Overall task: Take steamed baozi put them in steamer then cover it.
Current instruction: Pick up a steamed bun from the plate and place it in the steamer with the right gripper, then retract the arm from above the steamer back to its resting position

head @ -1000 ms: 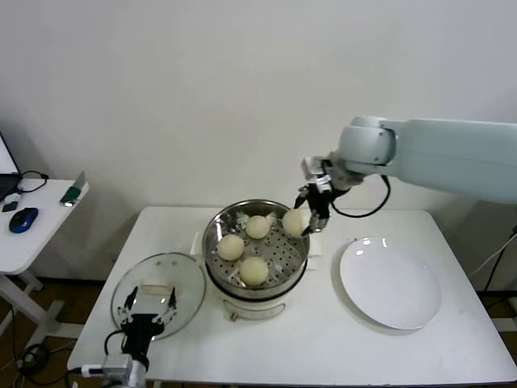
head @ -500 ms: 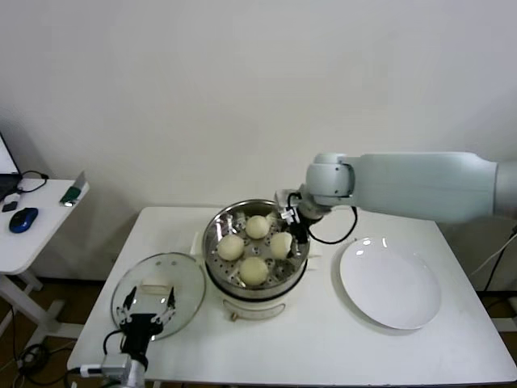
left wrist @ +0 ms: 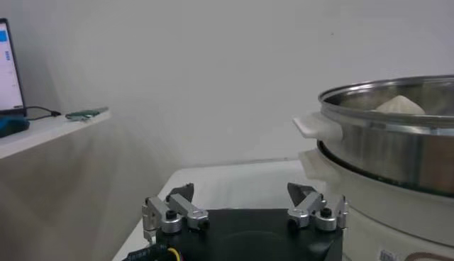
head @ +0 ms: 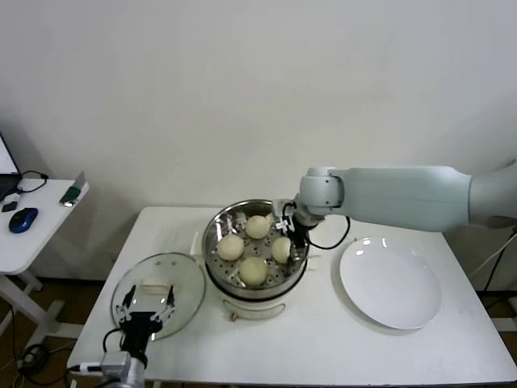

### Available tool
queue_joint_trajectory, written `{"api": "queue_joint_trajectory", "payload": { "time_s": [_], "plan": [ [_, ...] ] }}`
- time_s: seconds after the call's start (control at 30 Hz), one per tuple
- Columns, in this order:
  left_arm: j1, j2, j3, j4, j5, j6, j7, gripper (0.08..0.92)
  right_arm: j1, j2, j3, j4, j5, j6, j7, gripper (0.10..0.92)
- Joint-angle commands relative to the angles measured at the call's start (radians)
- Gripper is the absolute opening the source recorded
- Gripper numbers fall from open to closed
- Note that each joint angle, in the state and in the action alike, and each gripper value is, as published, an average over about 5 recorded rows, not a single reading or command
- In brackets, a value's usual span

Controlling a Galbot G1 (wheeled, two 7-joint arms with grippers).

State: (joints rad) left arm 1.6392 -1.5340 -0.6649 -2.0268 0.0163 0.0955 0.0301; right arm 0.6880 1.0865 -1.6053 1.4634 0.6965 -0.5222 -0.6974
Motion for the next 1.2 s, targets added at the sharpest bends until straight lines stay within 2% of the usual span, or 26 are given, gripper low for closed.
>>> {"api": "queue_joint_trajectory", "payload": {
  "time_s": [0.03,0.3,0.47,0.63,0.8,1.03,1.2],
  "plan": [
    [0.001,0.0,0.001,0.0,0.001,0.0,0.0,0.823,0.018,-0.001,0.026,-0.021,0.031,0.048,-0.034,0.81],
    [-0.002,0.001,0.001,-0.004,0.0,0.002,0.001,0.823,0.004,-0.092,0.244,-0.073,0.197,0.064,0.004,0.823],
    [-0.002,0.002,0.0,-0.009,-0.002,0.001,0.001,0.823,-0.174,-0.162,0.547,-0.073,0.32,0.089,0.289,0.823],
    [0.003,0.007,-0.005,-0.013,-0.017,0.001,0.005,0.823,-0.395,-0.236,0.84,-0.052,0.179,0.164,0.524,0.823],
    [0.002,0.011,-0.007,-0.017,-0.037,0.009,0.012,0.823,-0.639,-0.326,1.104,0.019,0.14,0.224,0.685,0.823],
    [-0.006,0.019,-0.005,-0.015,-0.048,0.012,0.021,0.823,-1.01,-0.473,1.377,0.142,-0.052,0.38,0.741,0.823],
    [-0.011,0.026,0.003,-0.001,-0.043,0.002,0.019,0.823,-1.401,-0.477,1.729,0.246,-0.111,0.408,0.749,0.823]
  ]
}}
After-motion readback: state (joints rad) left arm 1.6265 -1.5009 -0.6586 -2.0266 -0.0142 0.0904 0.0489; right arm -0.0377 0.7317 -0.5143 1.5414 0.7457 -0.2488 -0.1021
